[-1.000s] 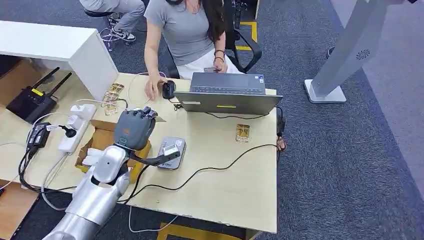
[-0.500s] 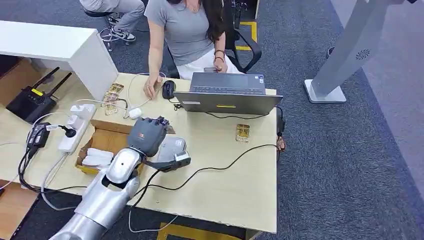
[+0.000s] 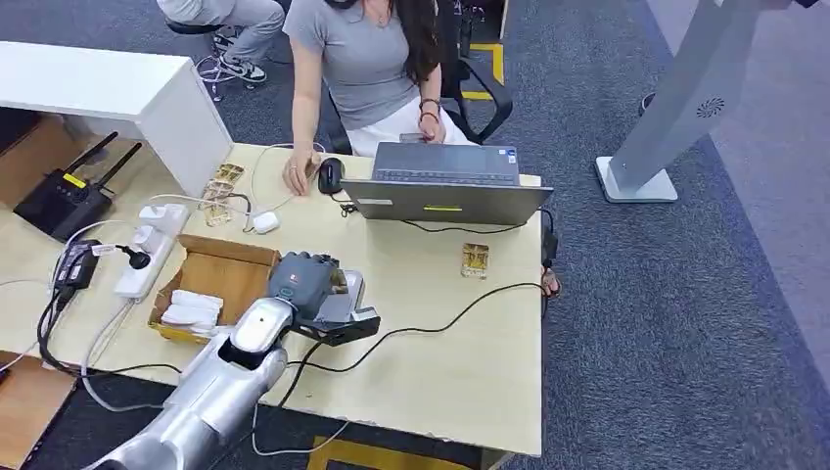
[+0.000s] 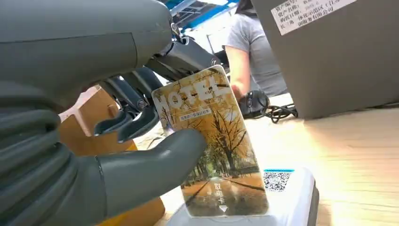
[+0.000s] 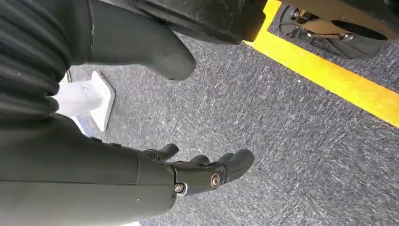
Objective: Pass the card to the sensor for recognition and then transmit it.
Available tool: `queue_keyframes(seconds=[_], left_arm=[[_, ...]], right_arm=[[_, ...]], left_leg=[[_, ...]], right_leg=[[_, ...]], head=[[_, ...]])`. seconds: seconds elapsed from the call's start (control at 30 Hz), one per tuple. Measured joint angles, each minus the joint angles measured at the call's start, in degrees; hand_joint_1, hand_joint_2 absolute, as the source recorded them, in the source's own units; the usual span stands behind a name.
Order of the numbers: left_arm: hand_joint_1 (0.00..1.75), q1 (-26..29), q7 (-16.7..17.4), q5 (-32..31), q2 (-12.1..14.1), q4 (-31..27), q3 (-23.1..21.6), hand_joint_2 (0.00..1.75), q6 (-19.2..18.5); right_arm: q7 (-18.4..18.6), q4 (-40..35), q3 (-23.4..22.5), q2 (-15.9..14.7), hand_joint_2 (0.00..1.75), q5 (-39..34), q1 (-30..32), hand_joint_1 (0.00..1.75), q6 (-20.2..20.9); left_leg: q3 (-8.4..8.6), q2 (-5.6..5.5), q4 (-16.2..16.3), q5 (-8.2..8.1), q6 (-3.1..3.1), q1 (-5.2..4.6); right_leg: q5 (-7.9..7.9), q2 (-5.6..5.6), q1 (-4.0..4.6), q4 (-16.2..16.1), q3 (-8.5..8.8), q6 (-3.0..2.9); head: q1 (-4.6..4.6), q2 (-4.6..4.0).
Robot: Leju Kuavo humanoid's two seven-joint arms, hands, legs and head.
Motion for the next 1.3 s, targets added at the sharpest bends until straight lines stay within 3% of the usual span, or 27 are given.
queue_keyframes(seconds=[0.07,0.23,0.43,0.63,0.77,1.03,1.07,1.1,1.3], left_arm=[[1.75,-0.2,0.1,0.2,0.0,0.9,-0.1,1.75,1.6],[1.75,-0.3,3.5,-1.1,0.1,1.0,-0.1,1.75,10.0],[1.75,-2.9,6.1,-4.2,1.8,-3.6,1.7,1.75,19.8],[1.75,-10.4,5.8,-6.9,5.4,-3.7,6.8,1.75,22.1],[1.75,-17.0,5.7,-7.1,8.0,0.0,9.8,1.75,22.0],[1.75,-22.4,7.0,-7.1,9.3,6.2,10.8,1.75,20.2],[0.10,-22.5,7.1,-7.1,9.2,6.5,10.8,1.75,20.2],[0.00,-22.6,7.3,-7.1,9.2,6.9,10.8,1.75,20.2],[0.00,-22.8,7.3,-6.2,8.3,8.7,11.4,1.75,20.5]], right_arm=[[0.0,0.0,-0.1,0.0,1.75,0.0,0.0,0.00,0.1],[-0.3,0.0,-0.4,0.0,1.75,0.0,0.0,0.00,0.1],[-0.6,0.0,-0.5,0.0,1.75,0.7,0.0,0.00,0.2],[-0.9,0.0,-0.5,0.0,1.75,1.5,0.0,0.00,0.3],[-0.9,0.0,-0.5,0.0,1.75,1.6,-0.1,0.00,0.3],[-0.4,0.0,-0.5,0.0,1.75,1.3,-0.1,0.00,0.3],[-0.4,0.0,-0.5,0.0,1.75,1.2,-0.1,0.00,0.3],[-0.4,0.0,-0.6,0.0,1.75,1.2,-0.1,0.00,0.3],[-0.2,0.0,-0.7,0.0,1.75,1.1,-0.1,0.00,0.3]], left_leg=[[0.05,0.01,0.0,0.02,-0.03,0.00],[0.02,0.00,0.0,0.11,-0.05,0.03],[-0.06,0.00,0.0,0.11,-0.06,0.07],[-0.14,-0.03,0.0,0.22,-0.22,0.21],[-0.14,0.11,0.0,0.23,-0.25,0.30],[-0.17,0.03,0.0,0.24,-0.27,0.31],[-0.17,0.03,0.0,0.24,-0.27,0.31],[-0.17,0.02,0.0,0.24,-0.27,0.31],[-0.17,0.02,0.0,0.24,-0.27,0.31]], right_leg=[[0.01,0.02,0.00,0.0,0.02,-0.01],[0.07,0.01,0.04,0.0,-0.01,-0.07],[0.09,0.01,0.08,0.0,-0.06,-0.11],[0.14,-0.01,0.20,0.0,-0.15,-0.20],[0.22,0.11,0.27,0.0,-0.19,-0.31],[0.21,0.04,0.28,0.0,-0.19,-0.31],[0.21,0.04,0.28,0.0,-0.19,-0.31],[0.21,0.04,0.28,0.0,-0.19,-0.31],[0.21,0.03,0.28,0.0,-0.20,-0.31]], head=[[0.00,0.00],[0.02,0.00],[0.02,0.00],[0.00,0.00],[-0.04,0.00],[-0.04,0.00],[-0.02,0.00],[-0.04,0.00],[-0.04,0.00]])
